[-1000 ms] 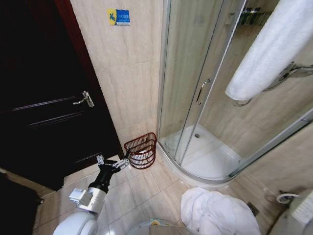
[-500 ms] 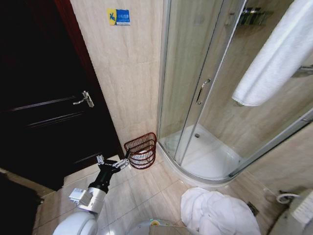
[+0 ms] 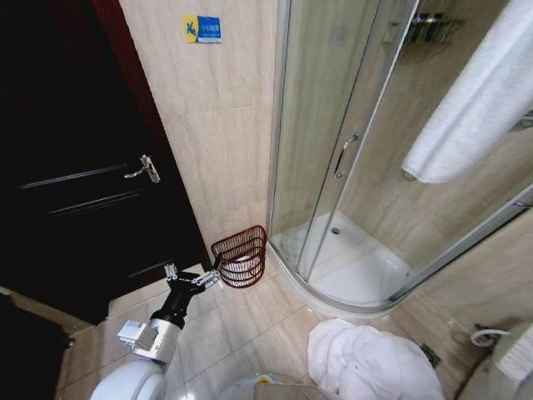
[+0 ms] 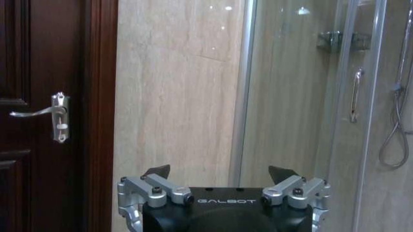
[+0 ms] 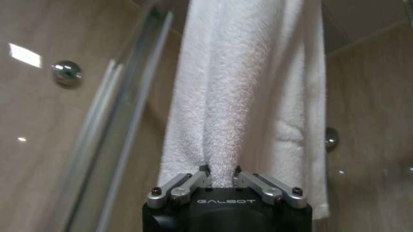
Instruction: Discard the used towel into the hamper.
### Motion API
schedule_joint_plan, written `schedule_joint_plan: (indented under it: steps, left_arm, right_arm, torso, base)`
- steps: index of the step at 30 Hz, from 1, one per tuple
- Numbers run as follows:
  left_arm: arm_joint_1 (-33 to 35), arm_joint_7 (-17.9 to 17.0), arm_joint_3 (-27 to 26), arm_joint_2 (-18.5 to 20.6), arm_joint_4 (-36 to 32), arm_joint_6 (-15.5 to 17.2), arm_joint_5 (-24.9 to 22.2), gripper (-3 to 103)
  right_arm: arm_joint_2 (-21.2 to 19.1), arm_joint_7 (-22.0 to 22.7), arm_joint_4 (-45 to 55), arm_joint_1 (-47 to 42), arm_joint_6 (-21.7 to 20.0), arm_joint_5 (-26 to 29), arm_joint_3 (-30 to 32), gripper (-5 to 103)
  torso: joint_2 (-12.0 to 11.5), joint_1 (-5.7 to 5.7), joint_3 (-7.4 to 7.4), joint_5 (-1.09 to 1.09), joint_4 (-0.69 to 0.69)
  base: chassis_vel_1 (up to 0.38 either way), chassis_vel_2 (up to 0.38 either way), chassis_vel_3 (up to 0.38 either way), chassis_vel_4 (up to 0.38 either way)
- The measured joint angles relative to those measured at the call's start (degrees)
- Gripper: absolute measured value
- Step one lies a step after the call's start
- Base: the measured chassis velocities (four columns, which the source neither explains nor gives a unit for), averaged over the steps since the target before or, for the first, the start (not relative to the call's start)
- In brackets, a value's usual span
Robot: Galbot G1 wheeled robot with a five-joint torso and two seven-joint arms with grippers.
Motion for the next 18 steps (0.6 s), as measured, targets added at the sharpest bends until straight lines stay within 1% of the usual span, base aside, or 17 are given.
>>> schedule_joint_plan:
  steps: [1, 2, 3, 4, 5, 6, 8, 9, 10, 12, 13, 17, 18]
  left_arm:
    - [0.0, 0.0, 0.0, 0.0, 0.0, 0.0, 0.0, 99]
    - [0.0, 0.0, 0.0, 0.0, 0.0, 0.0, 0.0, 99]
    - [0.0, 0.0, 0.0, 0.0, 0.0, 0.0, 0.0, 99]
    - [0.0, 0.0, 0.0, 0.0, 0.0, 0.0, 0.0, 99]
    - [0.0, 0.0, 0.0, 0.0, 0.0, 0.0, 0.0, 99]
    - [0.0, 0.0, 0.0, 0.0, 0.0, 0.0, 0.0, 99]
    - [0.0, 0.0, 0.0, 0.0, 0.0, 0.0, 0.0, 99]
    - [0.0, 0.0, 0.0, 0.0, 0.0, 0.0, 0.0, 99]
    - [0.0, 0.0, 0.0, 0.0, 0.0, 0.0, 0.0, 99]
    - [0.0, 0.0, 0.0, 0.0, 0.0, 0.0, 0.0, 99]
    - [0.0, 0.0, 0.0, 0.0, 0.0, 0.0, 0.0, 99]
    - [0.0, 0.0, 0.0, 0.0, 0.0, 0.0, 0.0, 99]
    - [0.0, 0.0, 0.0, 0.0, 0.0, 0.0, 0.0, 99]
  right_arm:
    - [0.6, 0.1, 1.0, 0.1, -0.2, -0.3, 0.1, 10]
    - [2.5, 0.3, 3.5, 0.1, -0.5, -1.3, 0.2, 10]
    - [2.5, 0.3, 3.5, 0.1, -0.5, -1.3, 0.2, 10]
    - [4.0, 0.4, 5.3, 0.1, -0.8, -2.2, 0.2, 10]
    - [5.6, 0.5, 7.1, -0.1, -1.0, -3.1, 0.1, 10]
    - [5.6, 0.5, 7.1, -0.1, -1.0, -3.1, 0.1, 10]
    - [9.5, 0.8, 10.4, -0.9, -1.3, -5.7, -0.2, 10]
    - [11.3, 0.8, 11.8, -1.4, -1.4, -7.1, -0.3, 10]
    - [11.3, 0.8, 11.8, -1.4, -1.4, -7.1, -0.3, 10]
    - [15.0, 0.8, 14.9, -2.3, -1.6, -10.2, -0.7, 10]
    - [15.0, 0.8, 14.9, -2.3, -1.6, -10.2, -0.7, 10]
    - [20.8, 0.1, 19.8, -4.4, -1.1, -18.6, -1.2, 10]
    - [20.8, 0.1, 19.8, -4.4, -1.1, -18.6, -1.2, 10]
  torso:
    - [0.0, 0.00, 0.00, -0.01, 0.01]
    - [0.0, 0.00, -0.01, -0.03, 0.01]
    - [0.0, 0.00, -0.01, -0.03, 0.01]
    - [0.0, 0.00, -0.01, -0.05, 0.02]
    - [0.0, 0.00, 0.00, 0.01, 0.00]
    - [0.0, 0.00, 0.00, 0.01, 0.00]
    - [0.0, 0.00, 0.00, 0.03, 0.01]
    - [0.0, 0.00, 0.00, 0.01, 0.02]
    - [0.0, 0.00, 0.00, 0.01, 0.02]
    - [0.0, 0.00, 0.01, 0.03, 0.01]
    - [0.0, 0.00, 0.01, 0.03, 0.01]
    - [0.0, 0.01, 0.00, 0.00, 0.01]
    - [0.0, 0.01, 0.00, 0.00, 0.01]
  base:
    - [0.000, 0.000, 0.000, 0.000]
    - [0.000, 0.000, 0.000, 0.000]
    - [0.000, 0.000, 0.000, 0.000]
    - [0.000, 0.000, 0.000, 0.000]
    - [0.000, 0.000, 0.000, 0.000]
    - [0.000, 0.000, 0.000, 0.000]
    - [0.000, 0.000, 0.000, 0.000]
    - [0.000, 0.000, 0.000, 0.000]
    - [0.000, 0.000, 0.000, 0.000]
    - [0.000, 0.000, 0.000, 0.000]
    - [0.000, 0.000, 0.000, 0.000]
    - [0.000, 0.000, 0.000, 0.000]
    - [0.000, 0.000, 0.000, 0.000]
